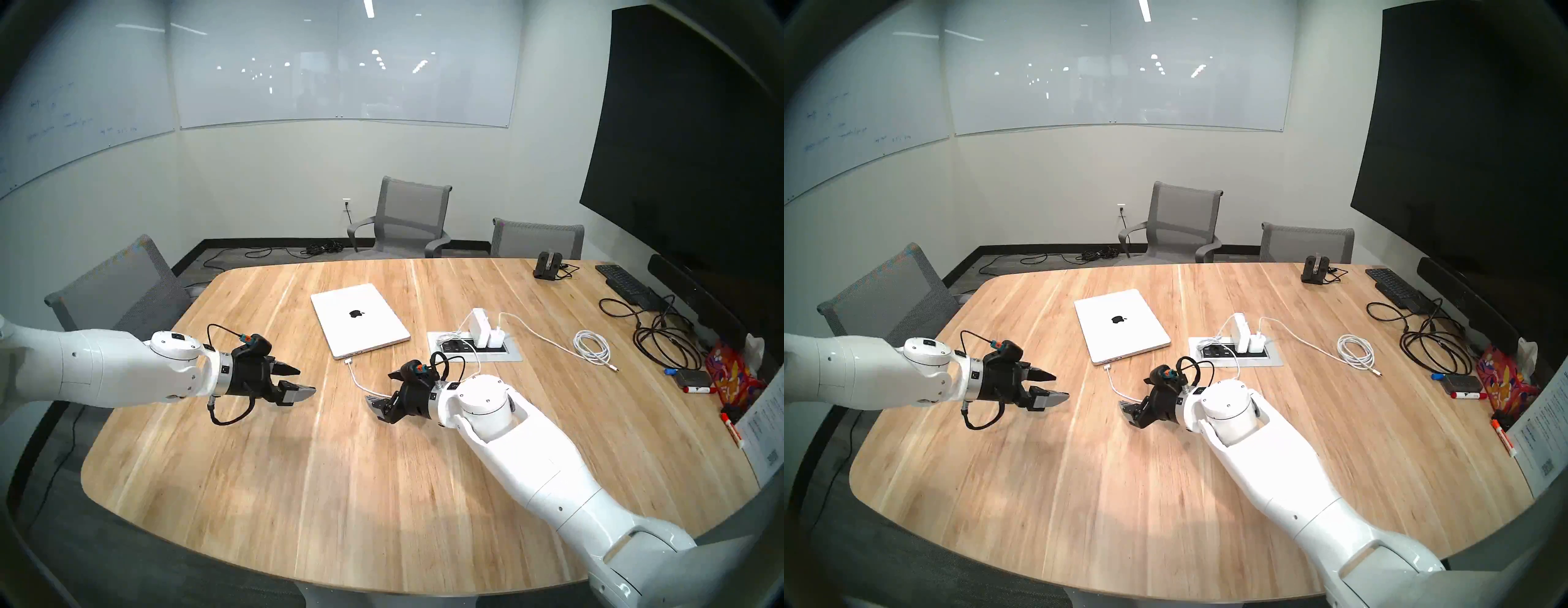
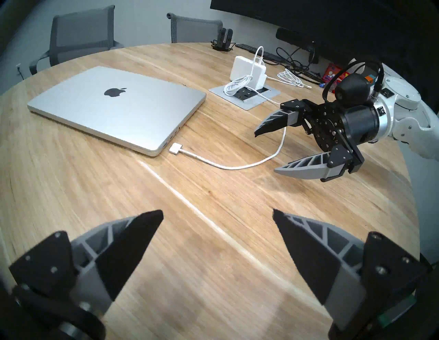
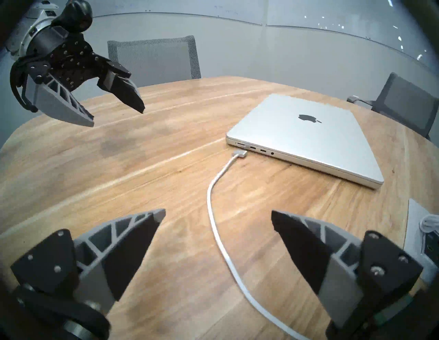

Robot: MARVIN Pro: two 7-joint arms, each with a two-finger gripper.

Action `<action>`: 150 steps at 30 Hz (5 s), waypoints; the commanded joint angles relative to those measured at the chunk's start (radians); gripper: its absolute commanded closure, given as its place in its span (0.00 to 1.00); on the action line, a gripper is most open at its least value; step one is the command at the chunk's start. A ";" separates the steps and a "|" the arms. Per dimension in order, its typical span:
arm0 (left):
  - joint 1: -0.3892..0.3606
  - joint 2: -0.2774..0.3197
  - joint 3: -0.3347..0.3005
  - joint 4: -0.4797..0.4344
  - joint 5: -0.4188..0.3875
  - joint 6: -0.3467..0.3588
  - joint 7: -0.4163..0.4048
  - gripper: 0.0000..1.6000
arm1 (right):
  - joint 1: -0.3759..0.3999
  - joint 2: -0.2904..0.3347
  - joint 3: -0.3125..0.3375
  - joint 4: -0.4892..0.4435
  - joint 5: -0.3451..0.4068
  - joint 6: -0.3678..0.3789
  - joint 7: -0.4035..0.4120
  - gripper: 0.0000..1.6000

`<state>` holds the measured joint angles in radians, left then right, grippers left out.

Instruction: Plug the charging cable into the port of a MacBook

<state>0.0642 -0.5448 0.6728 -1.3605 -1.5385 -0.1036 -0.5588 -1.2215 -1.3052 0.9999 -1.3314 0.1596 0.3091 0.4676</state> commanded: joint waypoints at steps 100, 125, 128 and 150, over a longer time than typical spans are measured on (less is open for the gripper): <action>-0.019 -0.004 -0.014 0.003 -0.002 -0.003 0.003 0.00 | 0.063 -0.267 -0.019 0.156 -0.037 0.111 -0.287 0.74; -0.019 -0.004 -0.013 0.003 -0.002 -0.003 0.003 0.00 | 0.057 -0.264 -0.028 0.131 -0.059 0.166 -0.317 0.17; -0.019 -0.004 -0.013 0.003 -0.002 -0.003 0.003 0.00 | 0.055 -0.264 -0.025 0.129 -0.058 0.163 -0.317 0.10; -0.019 -0.004 -0.013 0.003 -0.002 -0.004 0.002 0.00 | 0.195 -0.329 -0.038 0.340 -0.064 0.148 -0.262 0.00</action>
<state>0.0635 -0.5469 0.6729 -1.3593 -1.5394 -0.1044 -0.5585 -1.0934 -1.5962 0.9702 -1.0557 0.0971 0.4518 0.1891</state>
